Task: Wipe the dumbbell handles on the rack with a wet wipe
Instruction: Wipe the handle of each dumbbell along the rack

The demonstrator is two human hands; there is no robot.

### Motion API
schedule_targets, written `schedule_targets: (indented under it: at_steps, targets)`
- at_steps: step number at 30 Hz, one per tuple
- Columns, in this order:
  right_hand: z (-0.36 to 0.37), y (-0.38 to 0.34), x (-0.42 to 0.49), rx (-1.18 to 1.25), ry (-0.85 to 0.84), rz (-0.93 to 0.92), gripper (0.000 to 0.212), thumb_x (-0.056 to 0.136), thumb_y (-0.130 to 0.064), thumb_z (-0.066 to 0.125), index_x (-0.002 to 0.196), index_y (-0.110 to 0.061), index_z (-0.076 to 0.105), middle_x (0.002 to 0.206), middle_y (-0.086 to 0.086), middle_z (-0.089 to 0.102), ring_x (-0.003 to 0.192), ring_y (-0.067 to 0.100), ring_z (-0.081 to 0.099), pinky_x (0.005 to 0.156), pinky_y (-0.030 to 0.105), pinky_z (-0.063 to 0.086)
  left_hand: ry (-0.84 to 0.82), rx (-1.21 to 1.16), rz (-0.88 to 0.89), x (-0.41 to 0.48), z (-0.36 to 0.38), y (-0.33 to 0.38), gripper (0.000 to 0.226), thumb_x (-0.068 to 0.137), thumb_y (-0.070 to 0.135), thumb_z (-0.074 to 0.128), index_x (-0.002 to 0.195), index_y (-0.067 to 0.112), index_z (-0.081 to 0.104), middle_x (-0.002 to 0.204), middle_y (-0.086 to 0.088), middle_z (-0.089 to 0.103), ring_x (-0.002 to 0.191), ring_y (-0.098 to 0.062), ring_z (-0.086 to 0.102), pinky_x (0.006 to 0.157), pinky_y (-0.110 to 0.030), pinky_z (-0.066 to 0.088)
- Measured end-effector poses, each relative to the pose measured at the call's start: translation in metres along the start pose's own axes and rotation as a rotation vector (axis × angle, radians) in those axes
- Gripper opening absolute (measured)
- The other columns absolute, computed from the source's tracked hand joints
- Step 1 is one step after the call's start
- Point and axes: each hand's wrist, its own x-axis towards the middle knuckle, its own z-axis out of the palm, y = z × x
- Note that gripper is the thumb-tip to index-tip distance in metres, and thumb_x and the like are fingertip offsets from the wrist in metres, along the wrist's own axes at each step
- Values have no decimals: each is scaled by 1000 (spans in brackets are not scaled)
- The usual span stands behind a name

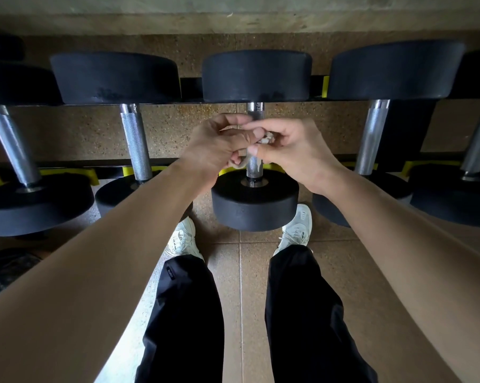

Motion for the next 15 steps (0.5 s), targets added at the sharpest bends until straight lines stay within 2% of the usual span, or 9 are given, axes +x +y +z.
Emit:
schedule_targets:
  at_steps: [1, 3, 6, 8, 10, 13, 15]
  targets:
    - [0, 1, 0, 8, 31, 17, 35, 85, -10, 80, 117, -22, 75, 98, 11, 77, 90, 36, 73, 77, 50, 63, -9, 18, -18, -1, -1, 2, 52, 68, 23, 85, 114, 10, 67, 75, -1, 69, 48, -10, 43, 50, -22, 45]
    - [-2, 4, 1, 19, 117, 59, 23, 86, -8, 79, 107, -17, 76, 92, 10, 76, 84, 26, 76, 74, 41, 64, -38, 101, -55, -1, -3, 5, 52, 71, 27, 86, 116, 12, 68, 76, 2, 70, 51, -10, 48, 55, -22, 49]
    - [-6, 8, 0, 113, 174, 119, 14, 87, -3, 77, 98, -12, 74, 89, 9, 75, 77, 15, 75, 72, 29, 62, -69, 409, -21, 3, -11, 6, 42, 77, 14, 87, 116, 15, 73, 81, 6, 76, 70, -11, 69, 67, -21, 55]
    - [-6, 12, 0, 262, 162, 199, 8, 89, -2, 74, 95, -6, 72, 87, 13, 74, 76, 19, 75, 72, 31, 62, -14, 612, 49, 9, -17, 5, 28, 79, 12, 87, 99, 29, 79, 88, 7, 79, 87, -14, 74, 79, -25, 58]
    - [-7, 15, 1, 445, 185, 299, 5, 91, 1, 70, 92, -4, 70, 80, 12, 73, 73, 22, 73, 72, 34, 61, 67, 739, 115, 13, -22, 4, 26, 82, 13, 84, 84, 38, 77, 85, 11, 78, 88, -11, 73, 83, -28, 59]
    - [-9, 17, 3, 629, 219, 373, 6, 91, 3, 68, 91, -3, 67, 76, 10, 71, 72, 21, 71, 72, 36, 61, 102, 778, 181, 14, -24, 0, 24, 87, 14, 80, 88, 37, 77, 89, 12, 77, 88, -9, 73, 87, -30, 61]
    - [-10, 18, 6, 652, 246, 408, 10, 93, 4, 65, 91, -6, 64, 76, 9, 71, 72, 23, 72, 73, 39, 62, 109, 829, 212, 14, -22, -1, 17, 90, 17, 77, 98, 32, 80, 91, 14, 76, 87, -11, 73, 81, -29, 62]
